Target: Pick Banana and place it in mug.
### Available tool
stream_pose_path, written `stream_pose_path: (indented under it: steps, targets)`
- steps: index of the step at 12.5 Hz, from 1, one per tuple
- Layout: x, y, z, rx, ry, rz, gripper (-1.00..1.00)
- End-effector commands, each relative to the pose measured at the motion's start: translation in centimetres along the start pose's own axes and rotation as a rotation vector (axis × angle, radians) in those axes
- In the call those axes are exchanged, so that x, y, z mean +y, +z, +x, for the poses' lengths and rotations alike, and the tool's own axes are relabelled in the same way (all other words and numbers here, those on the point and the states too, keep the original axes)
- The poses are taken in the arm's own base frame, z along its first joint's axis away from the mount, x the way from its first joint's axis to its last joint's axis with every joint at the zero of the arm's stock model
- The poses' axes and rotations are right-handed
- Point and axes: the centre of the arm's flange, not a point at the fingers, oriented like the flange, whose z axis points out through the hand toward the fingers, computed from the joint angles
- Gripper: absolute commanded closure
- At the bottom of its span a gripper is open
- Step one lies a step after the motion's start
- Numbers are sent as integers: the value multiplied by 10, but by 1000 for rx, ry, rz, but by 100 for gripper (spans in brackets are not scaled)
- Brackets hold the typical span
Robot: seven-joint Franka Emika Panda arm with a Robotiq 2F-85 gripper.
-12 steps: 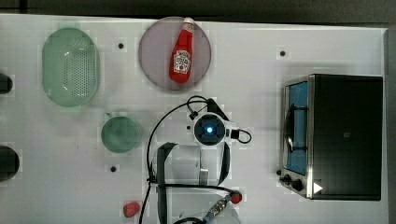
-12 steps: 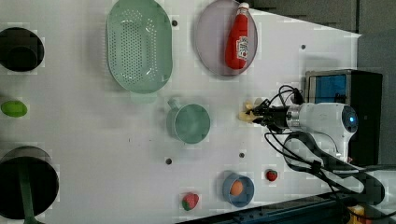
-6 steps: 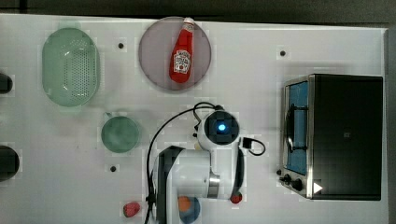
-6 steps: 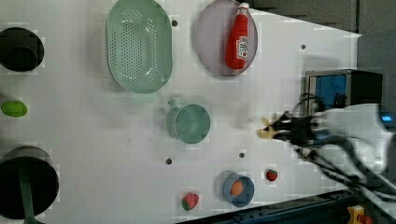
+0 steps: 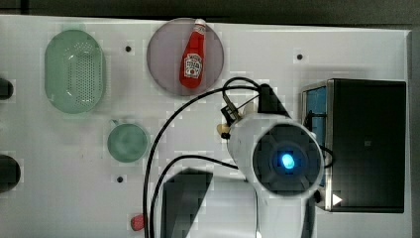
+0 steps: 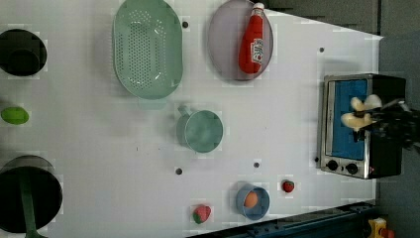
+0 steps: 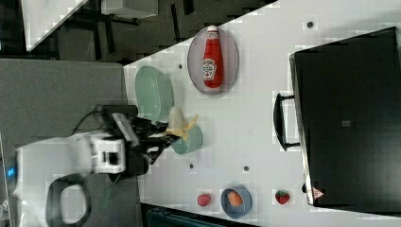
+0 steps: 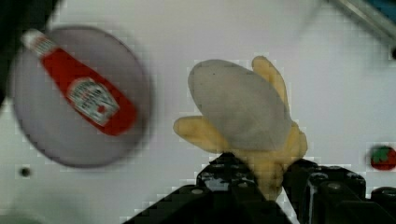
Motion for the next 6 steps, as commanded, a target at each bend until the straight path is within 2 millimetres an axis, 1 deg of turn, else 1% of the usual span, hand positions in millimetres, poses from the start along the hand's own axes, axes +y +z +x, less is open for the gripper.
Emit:
stream_pose_path:
  steps: [1, 3, 6]
  targets:
    - [-31, 22, -66, -49, -45, -97, 46]
    - [-51, 24, -106, -40, -64, -119, 46]
    - [-82, 36, -170, -68, -70, -118, 46]
